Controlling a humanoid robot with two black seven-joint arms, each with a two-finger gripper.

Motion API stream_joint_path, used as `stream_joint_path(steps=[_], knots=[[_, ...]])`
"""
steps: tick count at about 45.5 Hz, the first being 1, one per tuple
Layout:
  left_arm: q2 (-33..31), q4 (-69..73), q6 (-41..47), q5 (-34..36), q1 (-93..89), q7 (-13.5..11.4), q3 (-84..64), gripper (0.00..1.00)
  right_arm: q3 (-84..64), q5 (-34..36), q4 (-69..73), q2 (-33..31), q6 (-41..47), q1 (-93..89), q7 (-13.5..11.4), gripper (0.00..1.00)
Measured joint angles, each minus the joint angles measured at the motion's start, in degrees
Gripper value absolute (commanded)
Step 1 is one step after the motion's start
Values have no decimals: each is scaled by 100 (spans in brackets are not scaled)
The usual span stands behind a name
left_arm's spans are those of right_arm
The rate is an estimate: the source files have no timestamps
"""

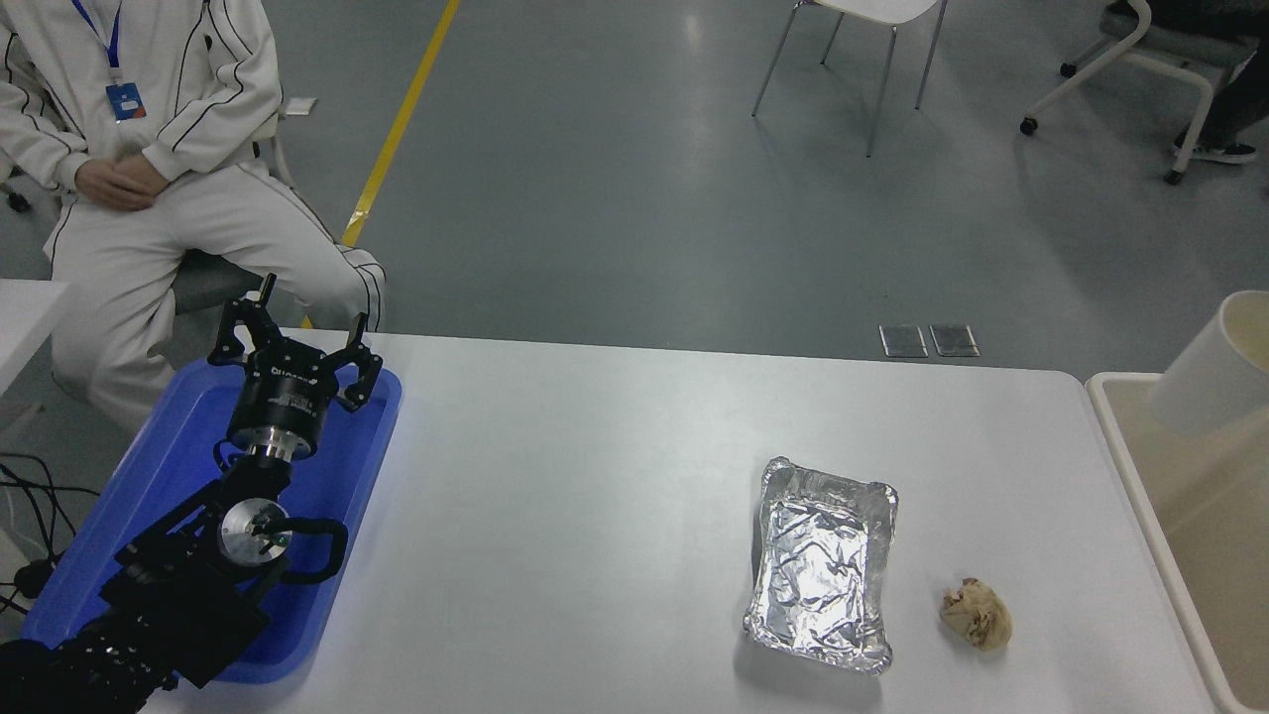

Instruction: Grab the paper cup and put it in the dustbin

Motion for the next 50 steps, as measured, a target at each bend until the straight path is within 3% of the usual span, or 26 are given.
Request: stream_joint_path(steps=[23,38,50], knots=[[5,0,0,0,0,0,0,100,-396,-274,-545,-771,0,-280,-3,0],[4,0,0,0,0,0,-2,100,478,-183,-1178,-905,-23,-1784,-2,0],[4,0,0,0,1,-1,-2,100,1412,332,-1579,-918,-943,-3389,-6,0]])
